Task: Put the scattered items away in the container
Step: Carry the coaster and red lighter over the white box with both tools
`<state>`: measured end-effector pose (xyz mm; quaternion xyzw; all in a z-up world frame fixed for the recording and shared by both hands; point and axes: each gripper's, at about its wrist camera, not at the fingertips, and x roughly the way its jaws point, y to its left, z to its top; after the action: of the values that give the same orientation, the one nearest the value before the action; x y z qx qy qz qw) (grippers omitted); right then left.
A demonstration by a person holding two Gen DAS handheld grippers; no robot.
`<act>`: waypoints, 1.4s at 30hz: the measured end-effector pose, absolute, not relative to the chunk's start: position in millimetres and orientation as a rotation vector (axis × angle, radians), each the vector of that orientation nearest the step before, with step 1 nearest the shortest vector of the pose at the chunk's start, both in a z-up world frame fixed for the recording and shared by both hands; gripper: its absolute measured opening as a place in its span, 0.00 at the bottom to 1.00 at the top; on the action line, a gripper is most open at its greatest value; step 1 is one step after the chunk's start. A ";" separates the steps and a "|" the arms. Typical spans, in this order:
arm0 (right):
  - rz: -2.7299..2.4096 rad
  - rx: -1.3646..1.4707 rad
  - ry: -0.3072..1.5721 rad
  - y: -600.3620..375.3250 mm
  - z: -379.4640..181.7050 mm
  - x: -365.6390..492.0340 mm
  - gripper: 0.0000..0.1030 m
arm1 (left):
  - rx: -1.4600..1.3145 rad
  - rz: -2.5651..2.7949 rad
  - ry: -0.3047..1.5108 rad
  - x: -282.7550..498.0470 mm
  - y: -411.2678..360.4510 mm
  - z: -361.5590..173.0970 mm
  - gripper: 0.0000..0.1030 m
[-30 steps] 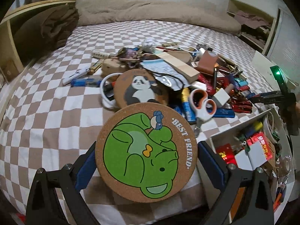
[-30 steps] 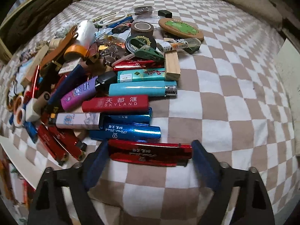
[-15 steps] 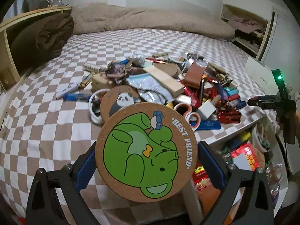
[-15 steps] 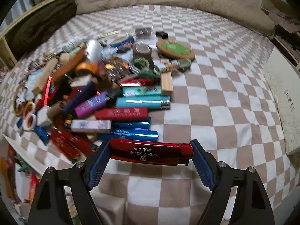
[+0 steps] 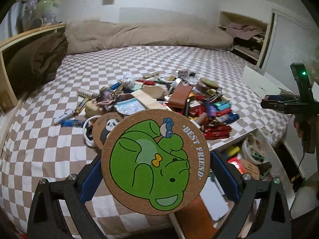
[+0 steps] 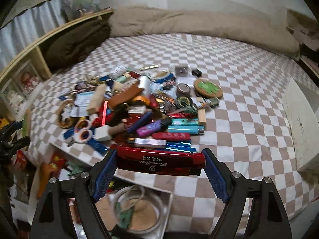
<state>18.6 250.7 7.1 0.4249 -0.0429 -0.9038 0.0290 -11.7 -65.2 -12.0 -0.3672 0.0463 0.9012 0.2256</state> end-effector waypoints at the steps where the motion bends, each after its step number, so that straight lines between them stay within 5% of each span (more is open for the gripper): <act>1: -2.785 1.298 -0.123 247.3 9.1 20.0 0.81 | -1.002 2.481 0.130 -8.2 -62.9 -9.6 0.97; 23: -2.543 1.284 -0.060 169.5 -3.3 67.5 0.81 | -0.927 2.395 0.132 48.5 -37.8 3.5 0.97; 35: -2.107 1.486 0.384 115.0 -40.9 101.5 0.81 | -0.969 2.307 0.106 65.9 -25.3 -10.8 0.97; 42: -2.001 1.533 0.473 112.0 -56.3 98.2 0.81 | -1.013 2.264 0.101 75.2 -18.5 -22.3 0.97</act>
<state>98.2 112.0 -56.3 0.5729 0.1767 -0.7481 0.2844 75.2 -18.5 -22.3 -0.3861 0.0385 0.8630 0.3236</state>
